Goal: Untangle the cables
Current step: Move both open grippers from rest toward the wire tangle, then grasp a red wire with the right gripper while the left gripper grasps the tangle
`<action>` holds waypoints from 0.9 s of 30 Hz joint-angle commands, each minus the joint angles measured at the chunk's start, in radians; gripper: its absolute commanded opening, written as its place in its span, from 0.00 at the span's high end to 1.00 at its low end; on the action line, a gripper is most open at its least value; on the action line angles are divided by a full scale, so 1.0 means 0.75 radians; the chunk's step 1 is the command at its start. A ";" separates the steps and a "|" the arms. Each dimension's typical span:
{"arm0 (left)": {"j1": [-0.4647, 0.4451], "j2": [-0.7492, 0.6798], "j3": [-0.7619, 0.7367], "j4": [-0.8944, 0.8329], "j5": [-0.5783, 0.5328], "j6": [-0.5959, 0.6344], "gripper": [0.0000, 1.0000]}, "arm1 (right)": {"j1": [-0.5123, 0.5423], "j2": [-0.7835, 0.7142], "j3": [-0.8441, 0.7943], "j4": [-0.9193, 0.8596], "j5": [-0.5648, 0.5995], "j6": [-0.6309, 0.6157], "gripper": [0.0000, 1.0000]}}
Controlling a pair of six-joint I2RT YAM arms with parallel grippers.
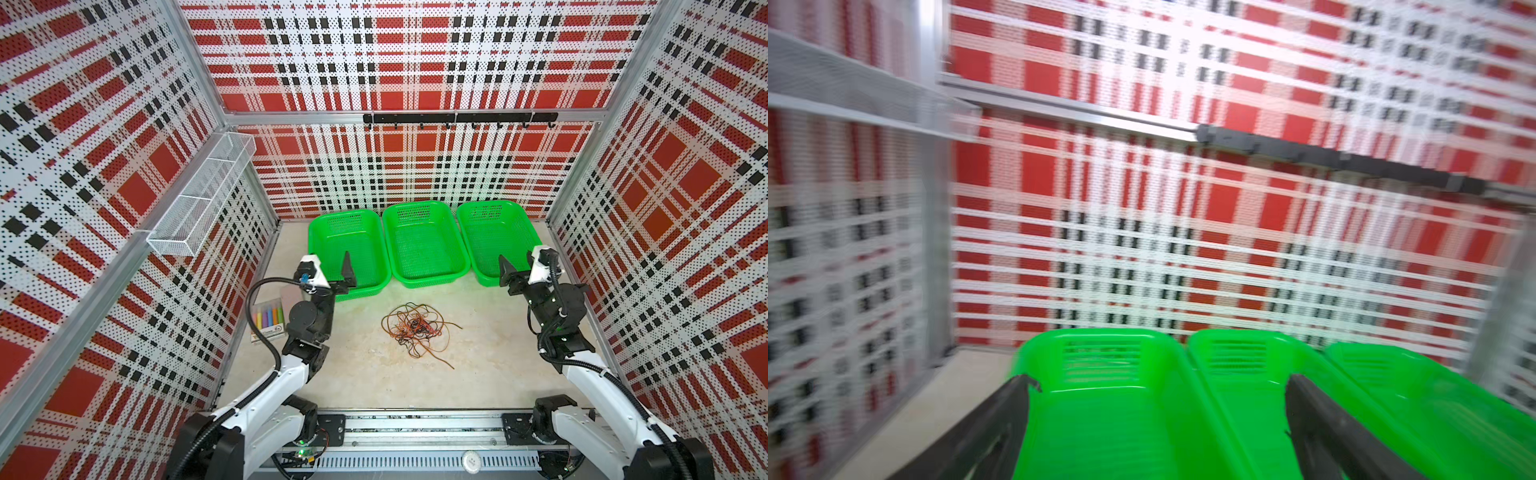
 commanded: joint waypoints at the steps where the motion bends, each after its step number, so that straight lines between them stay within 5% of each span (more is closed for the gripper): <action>1: -0.267 0.093 0.053 -0.319 -0.028 0.022 0.04 | 0.099 0.010 -0.019 -0.352 -0.087 0.055 0.23; 6: -0.544 0.389 0.162 -0.340 -0.019 -0.033 0.09 | 0.279 0.137 -0.021 -0.403 0.015 0.085 0.28; 12: -0.589 0.635 0.274 -0.364 0.025 -0.150 0.21 | 0.369 0.372 0.054 -0.445 0.025 0.149 0.30; 27: -0.195 0.608 0.282 -0.711 0.417 -0.260 0.38 | 0.500 0.867 0.309 -0.459 0.112 0.033 0.35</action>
